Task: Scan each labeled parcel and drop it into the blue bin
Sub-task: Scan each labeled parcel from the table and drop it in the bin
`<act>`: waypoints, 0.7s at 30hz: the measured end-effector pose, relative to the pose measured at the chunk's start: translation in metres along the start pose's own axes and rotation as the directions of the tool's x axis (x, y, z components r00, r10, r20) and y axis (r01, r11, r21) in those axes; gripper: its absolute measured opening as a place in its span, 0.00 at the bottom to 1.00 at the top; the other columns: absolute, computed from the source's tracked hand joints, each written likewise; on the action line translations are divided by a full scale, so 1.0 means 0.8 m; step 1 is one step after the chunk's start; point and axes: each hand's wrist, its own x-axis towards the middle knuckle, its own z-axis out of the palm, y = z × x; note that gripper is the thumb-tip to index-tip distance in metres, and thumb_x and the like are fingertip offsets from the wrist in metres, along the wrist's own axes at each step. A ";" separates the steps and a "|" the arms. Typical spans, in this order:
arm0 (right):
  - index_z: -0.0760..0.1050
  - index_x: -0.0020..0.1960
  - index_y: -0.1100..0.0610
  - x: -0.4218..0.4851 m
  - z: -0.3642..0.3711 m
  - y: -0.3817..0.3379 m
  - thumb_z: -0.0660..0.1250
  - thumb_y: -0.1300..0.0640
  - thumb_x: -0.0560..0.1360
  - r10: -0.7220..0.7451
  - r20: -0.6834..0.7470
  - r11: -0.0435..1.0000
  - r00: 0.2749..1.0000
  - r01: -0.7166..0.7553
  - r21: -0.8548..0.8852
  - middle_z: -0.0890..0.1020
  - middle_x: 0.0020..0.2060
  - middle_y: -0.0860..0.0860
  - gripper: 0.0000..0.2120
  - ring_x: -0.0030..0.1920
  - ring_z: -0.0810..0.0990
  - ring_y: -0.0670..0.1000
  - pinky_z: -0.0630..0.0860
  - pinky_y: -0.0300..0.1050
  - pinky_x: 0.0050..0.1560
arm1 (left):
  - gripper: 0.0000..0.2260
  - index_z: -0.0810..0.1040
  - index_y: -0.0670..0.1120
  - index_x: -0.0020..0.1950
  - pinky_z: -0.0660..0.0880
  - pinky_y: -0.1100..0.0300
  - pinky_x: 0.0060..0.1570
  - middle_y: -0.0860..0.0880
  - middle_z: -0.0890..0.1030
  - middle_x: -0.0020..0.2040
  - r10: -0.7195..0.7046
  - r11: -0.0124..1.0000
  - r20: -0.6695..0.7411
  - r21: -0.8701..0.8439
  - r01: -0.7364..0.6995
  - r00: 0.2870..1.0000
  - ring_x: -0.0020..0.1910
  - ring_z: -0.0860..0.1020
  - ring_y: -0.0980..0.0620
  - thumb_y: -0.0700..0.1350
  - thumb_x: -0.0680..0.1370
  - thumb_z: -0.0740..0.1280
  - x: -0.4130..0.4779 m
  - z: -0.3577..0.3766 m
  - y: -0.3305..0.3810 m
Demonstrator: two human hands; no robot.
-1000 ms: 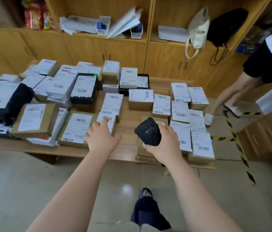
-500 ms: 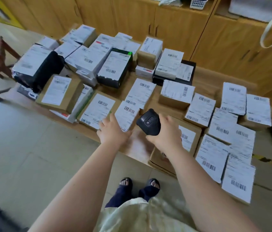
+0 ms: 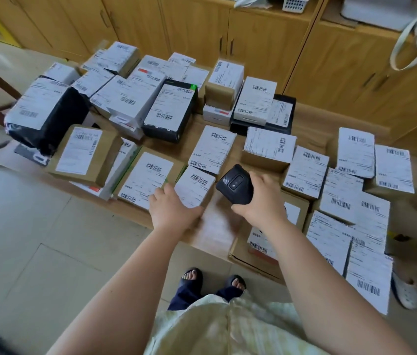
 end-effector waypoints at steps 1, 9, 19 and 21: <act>0.62 0.76 0.51 0.000 -0.004 0.000 0.77 0.46 0.65 -0.009 -0.001 1.000 1.000 0.009 0.003 0.70 0.64 0.51 0.44 0.65 0.68 0.56 0.71 0.53 0.62 | 0.45 0.63 0.45 0.74 0.64 0.49 0.67 0.43 0.69 0.67 -0.004 1.000 0.015 -0.004 0.004 1.000 0.67 0.64 0.41 0.66 0.65 0.73 -0.004 -0.007 0.001; 0.61 0.76 0.50 0.011 -0.053 -0.015 0.75 0.44 0.66 -0.171 -0.064 0.985 0.983 0.169 -0.039 0.70 0.64 0.51 0.44 0.63 0.68 0.56 0.70 0.57 0.63 | 0.42 0.61 0.56 0.75 0.62 0.47 0.68 0.49 0.63 0.68 0.174 0.956 -0.188 -0.205 -0.212 0.967 0.70 0.56 0.47 0.55 0.66 0.78 -0.023 -0.097 0.009; 0.55 0.78 0.50 -0.004 -0.060 -0.067 0.73 0.42 0.70 -0.375 -0.040 0.885 0.926 0.345 -0.313 0.64 0.69 0.51 0.44 0.66 0.63 0.56 0.61 0.55 0.66 | 0.38 0.60 0.52 0.76 0.57 0.45 0.73 0.46 0.60 0.68 0.255 0.967 -0.414 0.109 -0.231 0.874 0.69 0.55 0.44 0.52 0.70 0.75 -0.026 -0.111 -0.022; 0.55 0.78 0.50 -0.006 -0.056 -0.070 0.72 0.44 0.70 -0.374 -0.032 0.885 0.927 0.346 -0.313 0.64 0.69 0.52 0.43 0.67 0.62 0.56 0.61 0.55 0.67 | 0.37 0.62 0.50 0.75 0.57 0.45 0.71 0.44 0.62 0.68 0.276 0.961 -0.433 0.130 -0.243 0.858 0.68 0.56 0.43 0.49 0.70 0.75 -0.026 -0.114 -0.020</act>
